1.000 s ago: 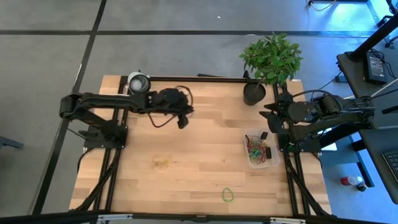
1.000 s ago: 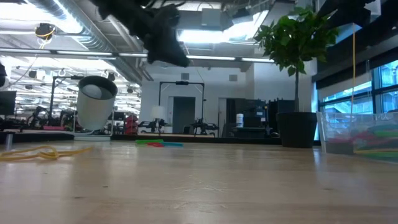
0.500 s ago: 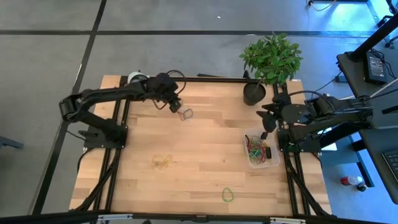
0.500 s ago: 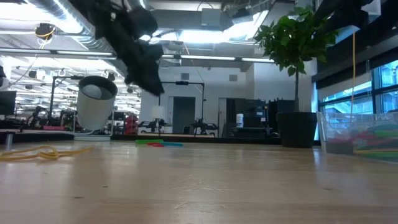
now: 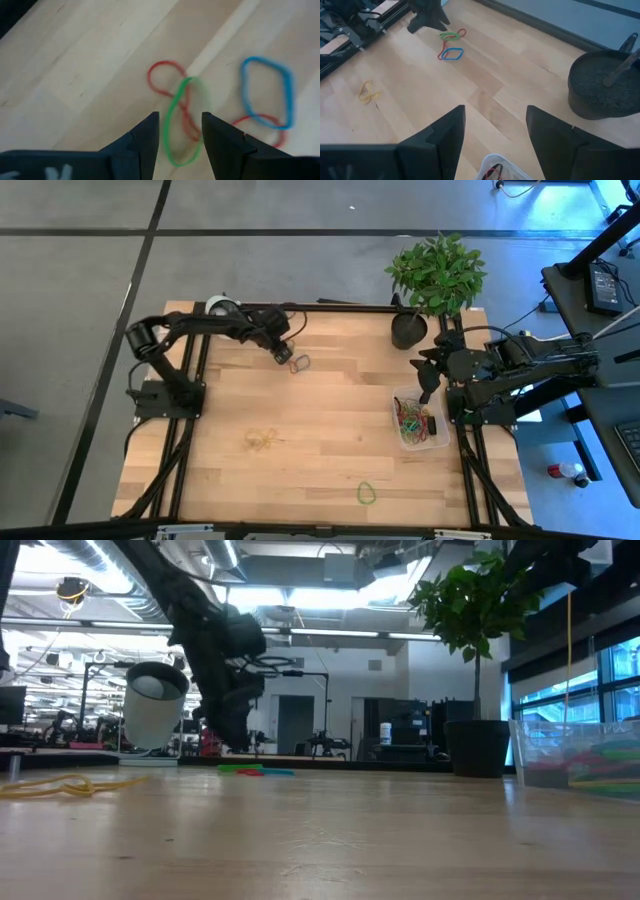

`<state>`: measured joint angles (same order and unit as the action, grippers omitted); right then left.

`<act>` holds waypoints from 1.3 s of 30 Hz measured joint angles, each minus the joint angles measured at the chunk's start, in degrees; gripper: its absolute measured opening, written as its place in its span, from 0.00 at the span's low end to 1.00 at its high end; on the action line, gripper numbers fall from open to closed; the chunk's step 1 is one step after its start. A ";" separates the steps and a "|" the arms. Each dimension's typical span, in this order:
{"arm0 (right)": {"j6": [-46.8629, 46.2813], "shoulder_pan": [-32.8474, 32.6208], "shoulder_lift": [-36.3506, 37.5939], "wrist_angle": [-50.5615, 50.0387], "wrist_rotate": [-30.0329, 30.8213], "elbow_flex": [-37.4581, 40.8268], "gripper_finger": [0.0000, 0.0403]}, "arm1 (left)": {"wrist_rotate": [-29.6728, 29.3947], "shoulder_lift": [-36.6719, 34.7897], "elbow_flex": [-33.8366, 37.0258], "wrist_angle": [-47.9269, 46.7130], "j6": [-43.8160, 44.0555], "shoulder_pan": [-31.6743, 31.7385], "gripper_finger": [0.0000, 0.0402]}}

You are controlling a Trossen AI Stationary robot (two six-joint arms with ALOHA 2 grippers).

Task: Pick and place rubber bands into bin
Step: Put the green rubber band into the transparent bin

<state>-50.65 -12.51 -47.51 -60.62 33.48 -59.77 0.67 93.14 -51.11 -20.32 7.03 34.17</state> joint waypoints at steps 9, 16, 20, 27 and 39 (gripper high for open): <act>0.04 0.00 0.00 -0.03 0.56 0.00 0.53 | -3.54 4.37 0.00 -1.22 -3.26 0.00 0.32; 0.08 0.00 0.00 -0.04 2.20 0.00 0.53 | -3.55 6.07 -0.16 -1.44 -3.37 -0.23 0.27; 0.09 0.02 0.02 -0.05 2.20 0.00 0.53 | -4.54 7.07 -0.37 -1.95 -3.94 -1.13 0.16; 0.11 0.00 0.02 -0.07 2.18 0.00 0.53 | -7.60 6.43 -0.18 -2.22 -4.82 -3.59 0.01; 0.33 0.01 0.02 -0.21 2.36 0.00 0.53 | -4.74 -0.47 0.07 -4.29 -1.62 -5.38 0.01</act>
<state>-50.33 -12.50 -47.48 -60.83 35.84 -59.77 -4.07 92.68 -51.05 -24.60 5.41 28.80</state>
